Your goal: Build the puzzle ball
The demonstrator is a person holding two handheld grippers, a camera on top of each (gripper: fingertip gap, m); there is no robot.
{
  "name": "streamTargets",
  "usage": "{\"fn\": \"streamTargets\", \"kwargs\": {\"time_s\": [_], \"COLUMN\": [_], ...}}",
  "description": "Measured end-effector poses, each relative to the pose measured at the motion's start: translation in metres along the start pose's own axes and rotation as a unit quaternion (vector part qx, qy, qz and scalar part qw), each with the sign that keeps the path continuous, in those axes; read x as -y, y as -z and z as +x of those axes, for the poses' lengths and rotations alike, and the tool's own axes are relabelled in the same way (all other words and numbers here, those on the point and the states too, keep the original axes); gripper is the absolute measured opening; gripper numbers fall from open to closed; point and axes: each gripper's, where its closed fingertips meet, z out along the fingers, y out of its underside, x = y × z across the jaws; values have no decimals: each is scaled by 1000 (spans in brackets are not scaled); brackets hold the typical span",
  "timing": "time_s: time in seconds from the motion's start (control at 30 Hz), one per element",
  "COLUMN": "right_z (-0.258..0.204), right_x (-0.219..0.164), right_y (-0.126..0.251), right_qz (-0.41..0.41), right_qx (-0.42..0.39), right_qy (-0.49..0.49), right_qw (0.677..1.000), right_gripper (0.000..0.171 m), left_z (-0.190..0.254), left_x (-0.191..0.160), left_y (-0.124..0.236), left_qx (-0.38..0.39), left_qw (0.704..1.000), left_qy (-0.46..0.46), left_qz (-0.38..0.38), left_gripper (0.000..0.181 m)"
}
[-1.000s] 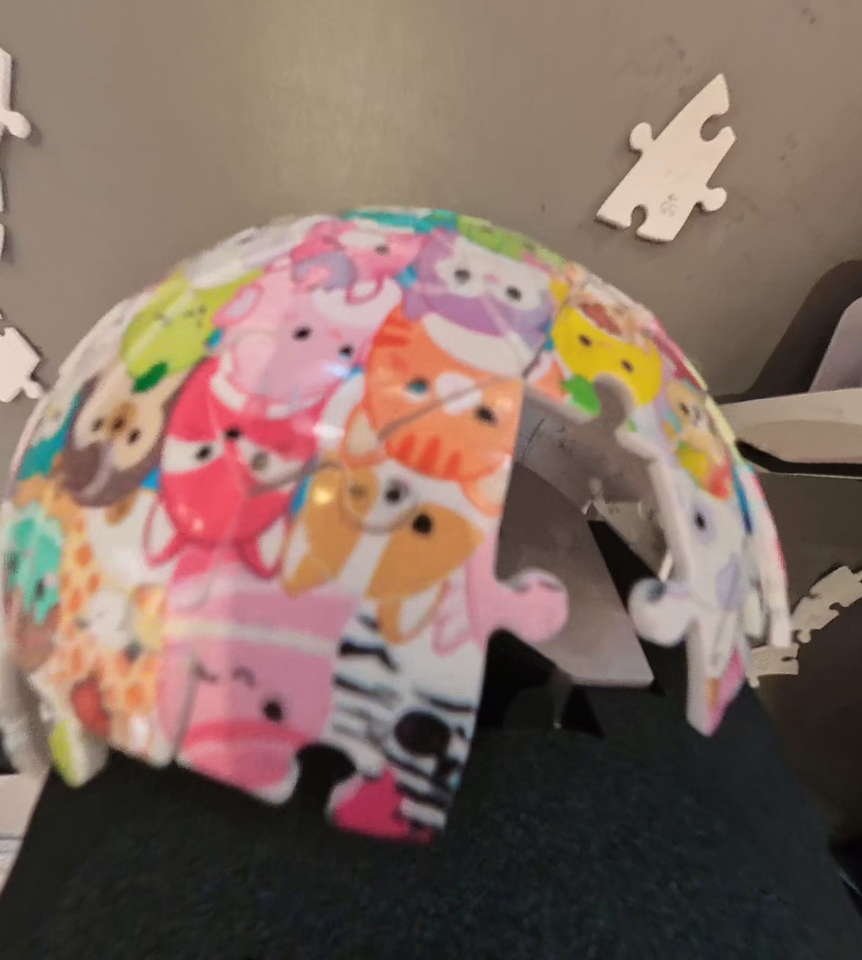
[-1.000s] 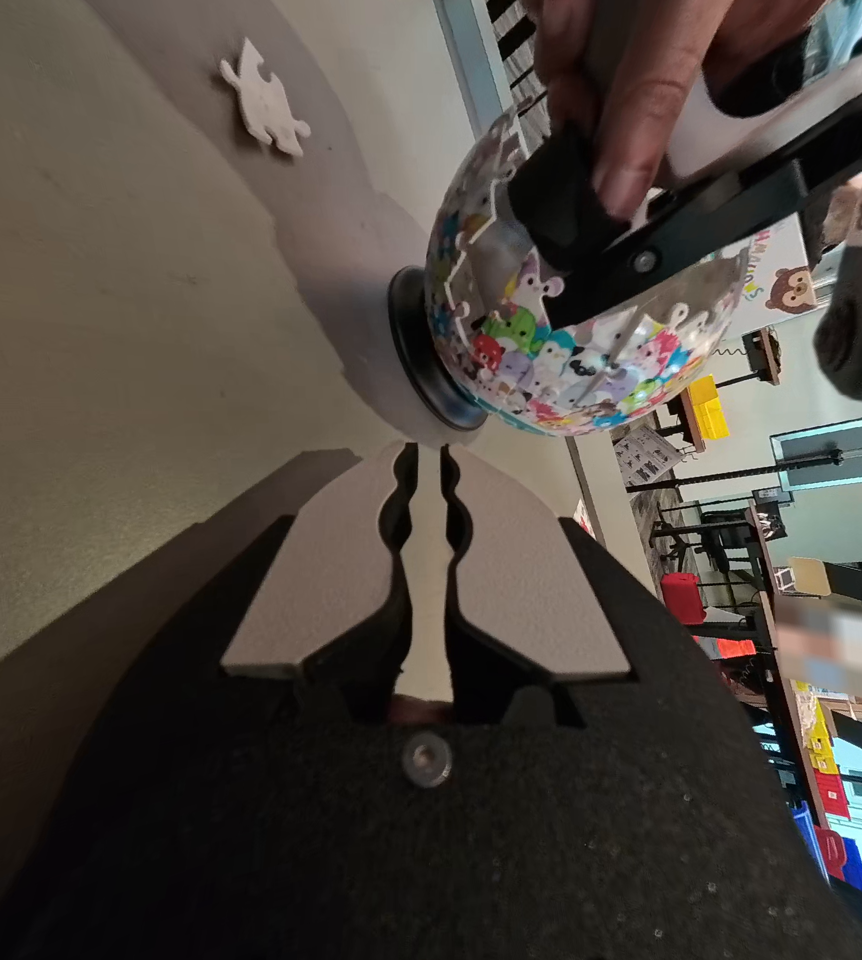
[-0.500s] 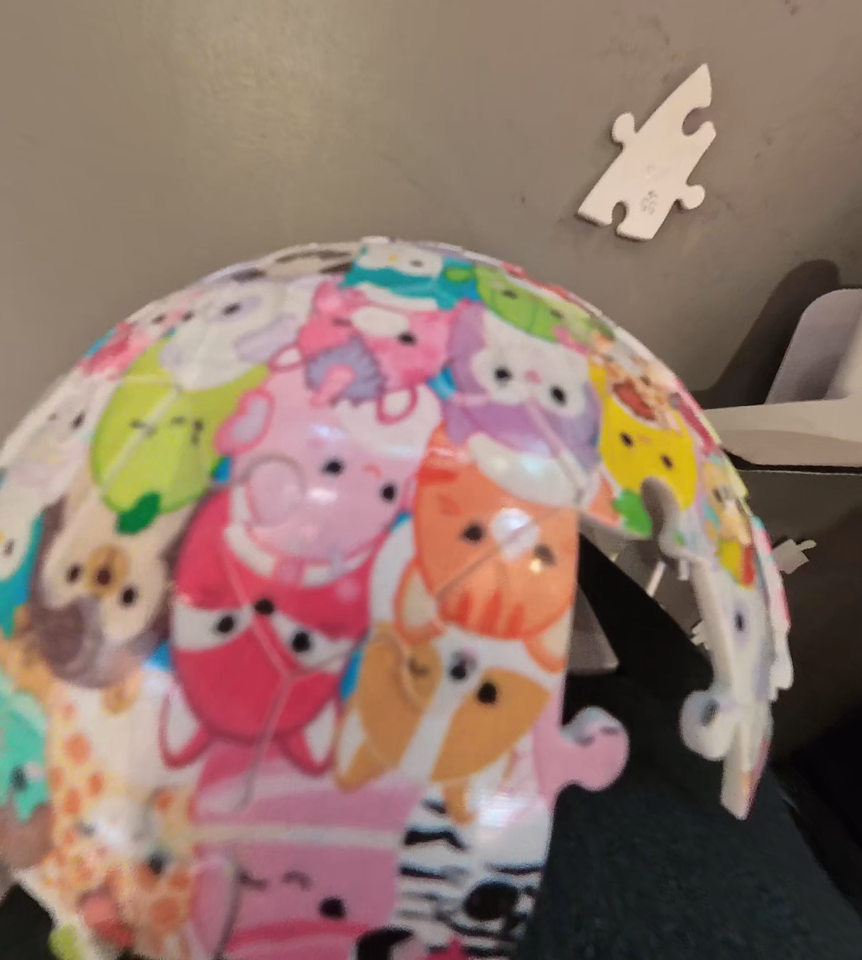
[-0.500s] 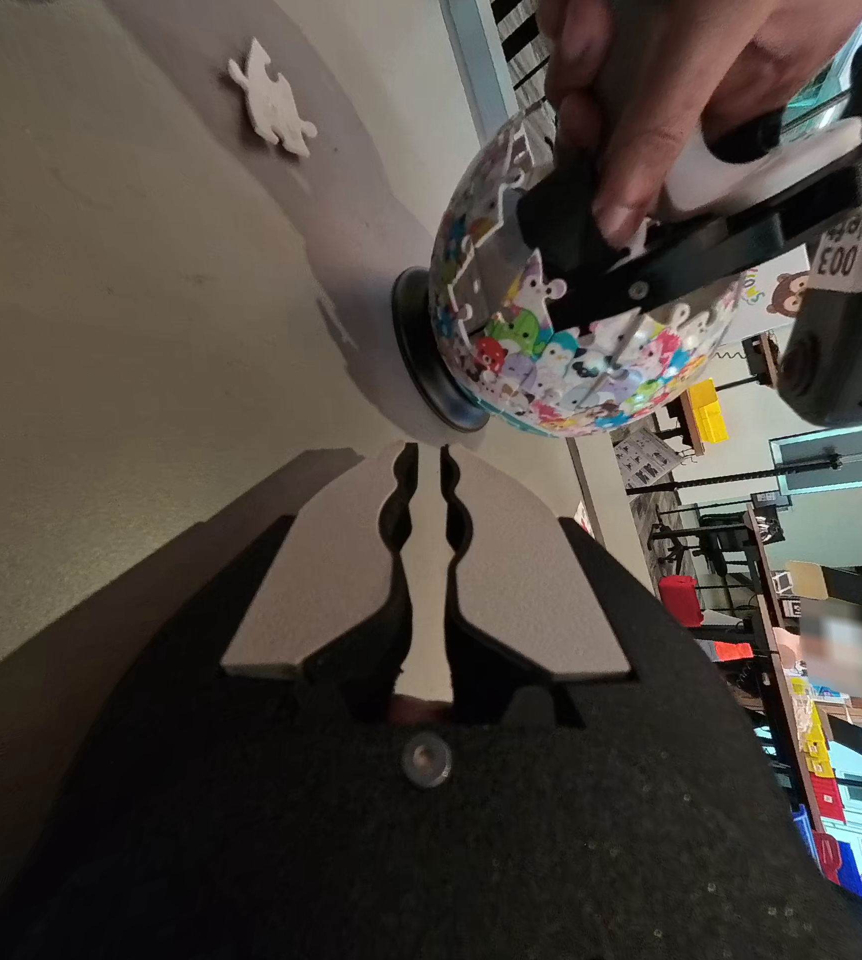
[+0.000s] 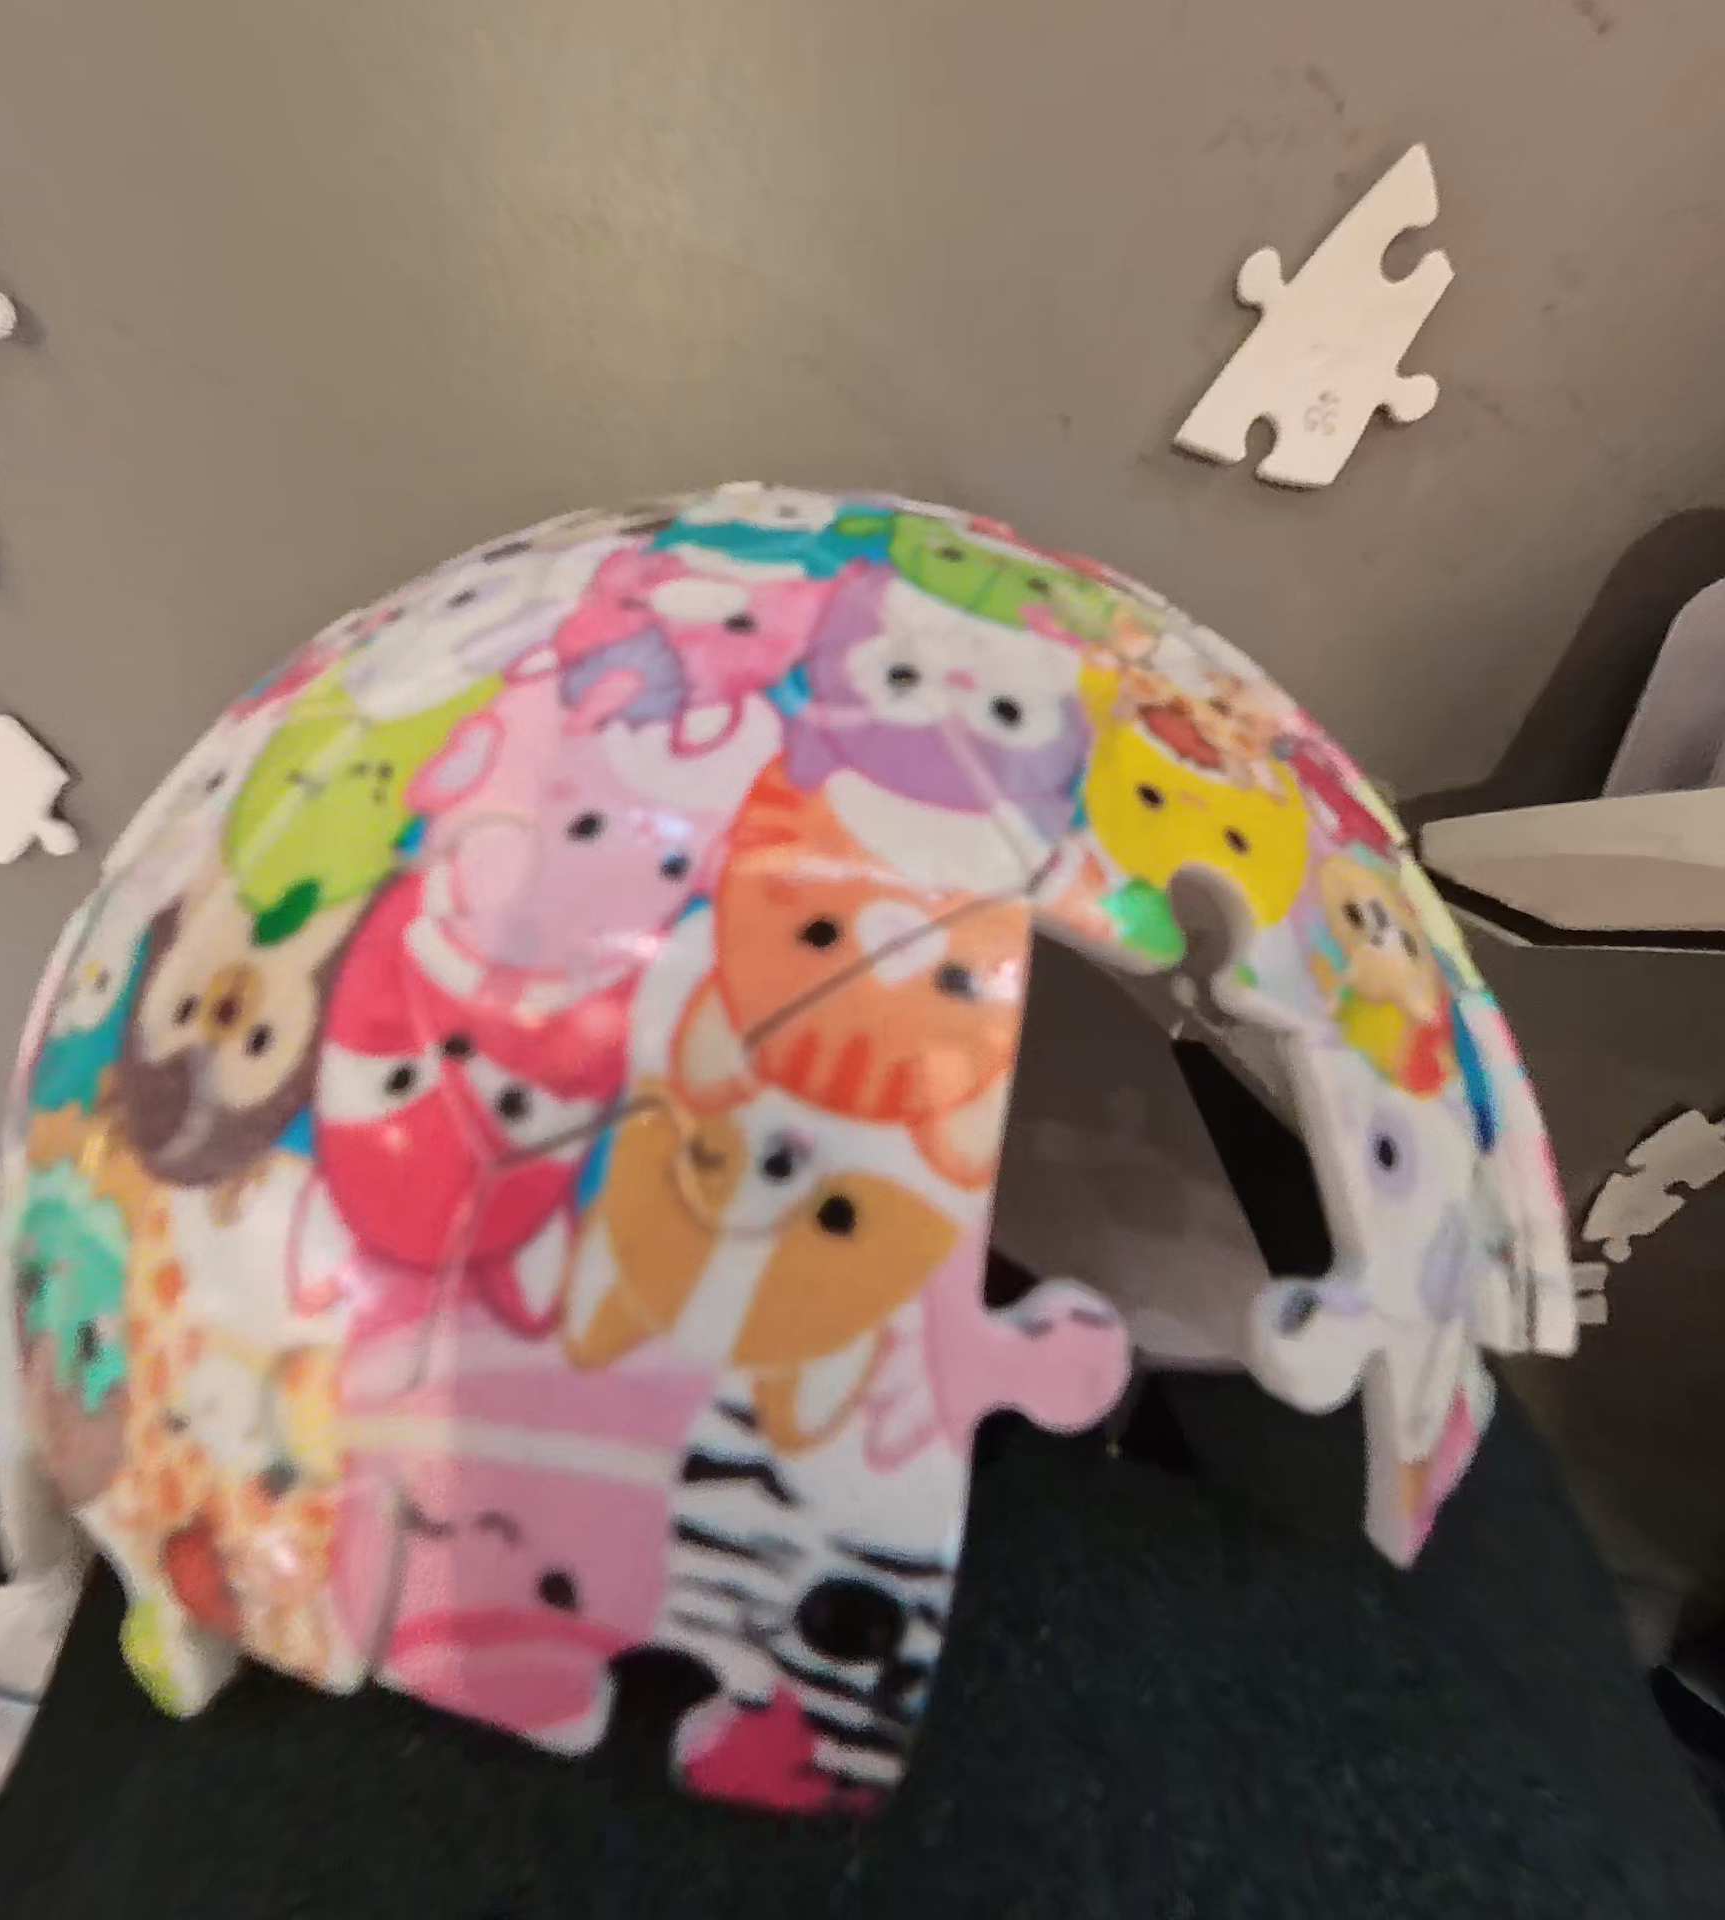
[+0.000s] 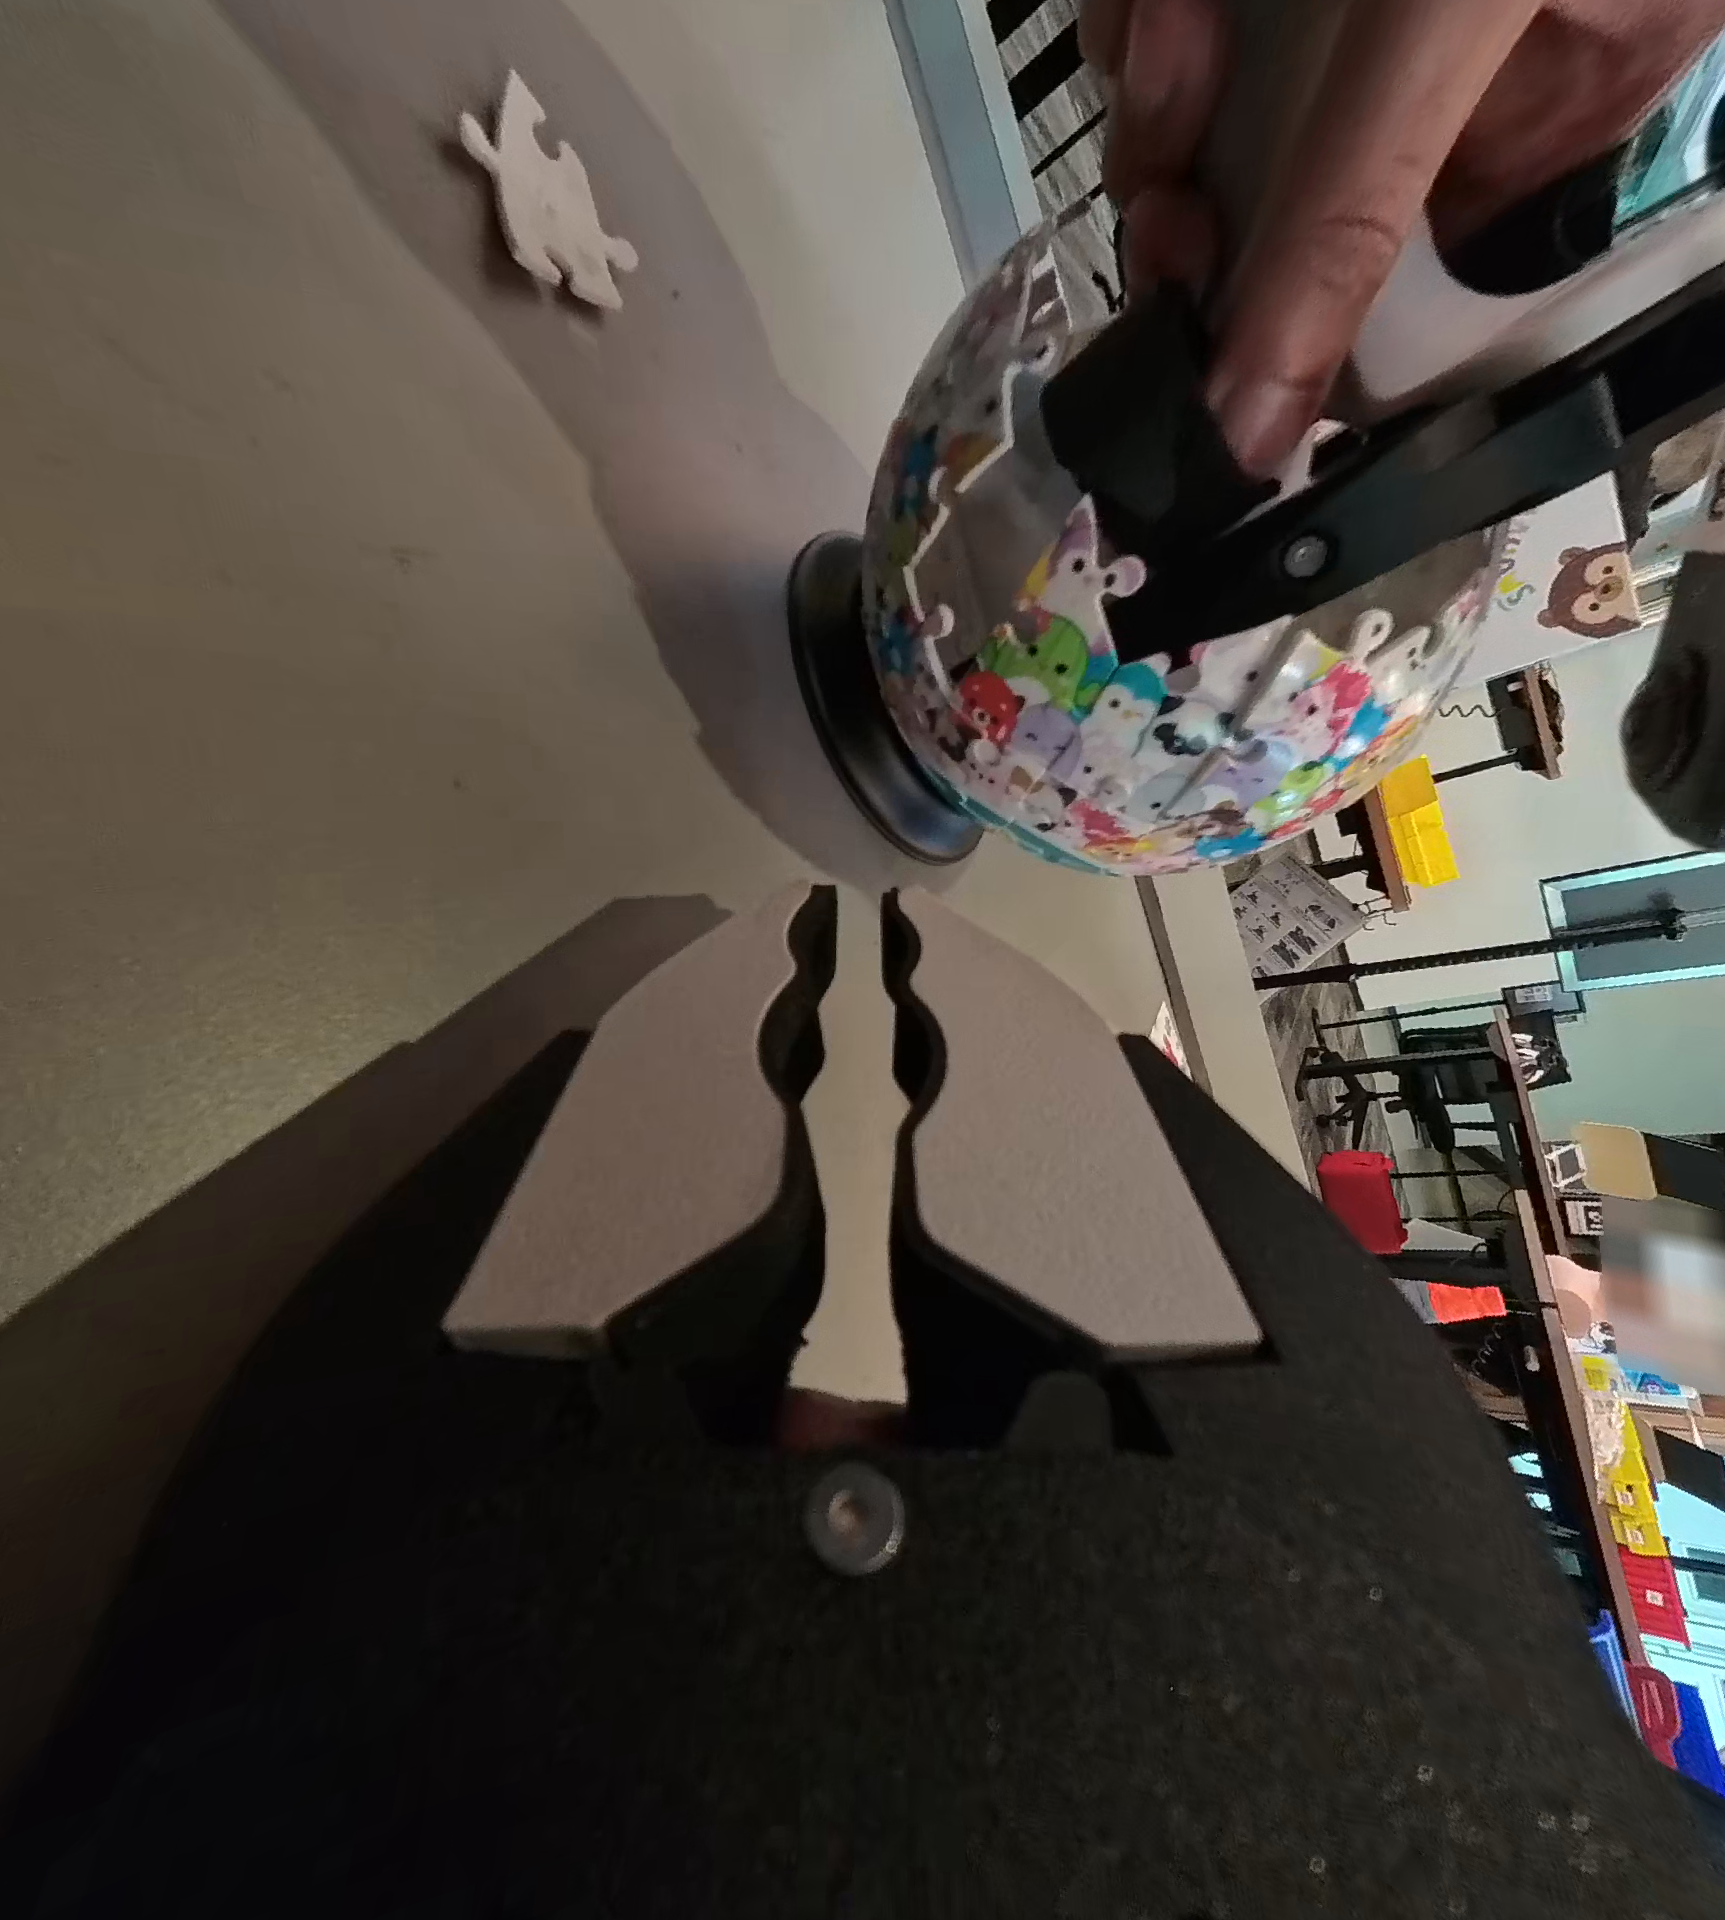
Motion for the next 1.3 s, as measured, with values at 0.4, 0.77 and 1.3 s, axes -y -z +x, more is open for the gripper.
{"fn": "streamTargets", "kwargs": {"time_s": [0.4, 0.77, 1.3], "right_z": [0, 0, 0], "right_x": [0, 0, 0], "right_y": [0, 0, 0], "right_qz": [1, 1, 0], "right_qx": [1, 1, 1], "right_qy": [2, 3, 2], "right_qw": [1000, 1000, 1000], "right_gripper": [8, 8, 8], "left_z": [0, 2, 5], "left_x": [-1, -1, -1], "left_y": [-4, -4, 21], "left_qx": [-9, -5, -7], "left_qw": [1000, 1000, 999], "left_qy": [-7, -18, -13], "left_qz": [-18, -4, 46], "left_gripper": [86, 110, 0]}}
